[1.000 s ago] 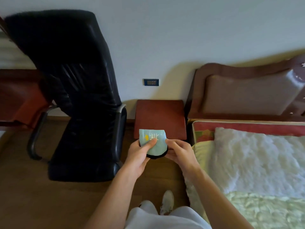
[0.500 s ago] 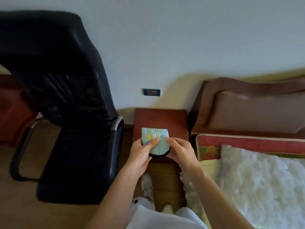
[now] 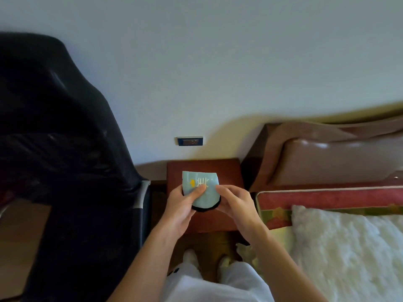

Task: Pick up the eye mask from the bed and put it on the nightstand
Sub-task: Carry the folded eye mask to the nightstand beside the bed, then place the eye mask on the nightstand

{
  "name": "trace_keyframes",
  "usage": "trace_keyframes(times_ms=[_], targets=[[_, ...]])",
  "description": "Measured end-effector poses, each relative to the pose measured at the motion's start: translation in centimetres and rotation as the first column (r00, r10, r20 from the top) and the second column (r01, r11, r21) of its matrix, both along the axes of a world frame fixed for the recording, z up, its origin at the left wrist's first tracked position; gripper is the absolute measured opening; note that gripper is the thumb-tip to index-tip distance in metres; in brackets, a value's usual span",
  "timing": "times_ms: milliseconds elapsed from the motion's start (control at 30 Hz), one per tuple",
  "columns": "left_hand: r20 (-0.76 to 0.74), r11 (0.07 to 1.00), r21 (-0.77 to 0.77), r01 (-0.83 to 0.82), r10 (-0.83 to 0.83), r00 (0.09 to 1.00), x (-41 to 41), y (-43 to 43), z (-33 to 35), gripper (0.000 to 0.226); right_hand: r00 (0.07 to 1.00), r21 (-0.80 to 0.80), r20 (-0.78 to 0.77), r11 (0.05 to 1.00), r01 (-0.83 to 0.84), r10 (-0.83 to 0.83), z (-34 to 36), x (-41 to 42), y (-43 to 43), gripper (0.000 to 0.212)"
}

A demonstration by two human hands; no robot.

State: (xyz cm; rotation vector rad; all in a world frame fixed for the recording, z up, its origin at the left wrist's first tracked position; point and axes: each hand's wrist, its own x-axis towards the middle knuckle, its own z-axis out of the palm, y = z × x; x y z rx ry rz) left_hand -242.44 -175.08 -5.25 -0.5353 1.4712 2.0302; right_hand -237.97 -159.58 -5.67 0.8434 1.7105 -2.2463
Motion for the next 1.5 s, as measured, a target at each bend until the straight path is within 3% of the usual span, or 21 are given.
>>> trace_keyframes(times_ms=[267,433,633,800,933,1033,1100,1200,1300,1500], targets=[[0.094,0.996,0.018,-0.091,0.089,0.992,-2.3,1.6,-2.0,0.03,0.997,-0.005,0.069,0.999,-0.032,0.032,-2.6,-3.2,1.7,0.021],[0.164,0.994,0.006,-0.105,0.102,0.981,-2.9,2.7,-5.5,0.028,0.986,0.097,0.155,0.993,-0.07,0.054,-5.8,-4.6,2.8,0.021],[0.274,0.992,-0.021,-0.123,0.124,0.954,-4.4,4.0,-14.5,0.025,0.96,0.34,0.271,0.926,-0.164,0.07,-14.1,-5.9,4.9,0.018],[0.28,0.981,-0.152,-0.123,0.162,0.946,-5.5,4.6,-24.5,0.019,0.925,0.416,0.369,0.875,-0.247,0.086,-23.7,-5.9,6.7,0.022],[0.253,0.937,-0.347,-0.039,0.134,0.958,-5.5,4.6,-31.4,0.021,0.893,0.563,0.4,0.714,-0.417,0.206,-30.2,-4.8,7.4,0.027],[0.217,0.888,-0.46,0.001,0.112,0.97,-5.9,4.7,-35.2,0.026,0.849,0.721,0.378,0.458,-0.52,0.369,-34.0,-3.5,7.5,0.034],[0.177,0.849,-0.528,0.017,0.091,0.98,-6.2,4.9,-37.2,0.018,0.794,0.789,0.387,0.277,-0.548,0.469,-36.3,-2.5,7.5,0.042],[0.115,0.797,-0.603,0.036,0.043,0.992,-6.5,5.3,-39.1,0.007,0.727,0.832,0.389,0.124,-0.541,0.565,-39.0,-1.0,7.7,0.052],[0.068,0.731,-0.681,0.04,0.009,0.998,-6.8,5.6,-40.3,0.015,0.728,0.886,0.349,0.045,-0.462,0.59,-41.0,0.0,8.0,0.055],[-0.038,0.497,-0.866,0.058,-0.181,0.983,-7.0,6.4,-40.1,0.038,0.696,0.889,0.384,-0.039,-0.457,0.607,-42.7,1.2,8.5,0.061]])
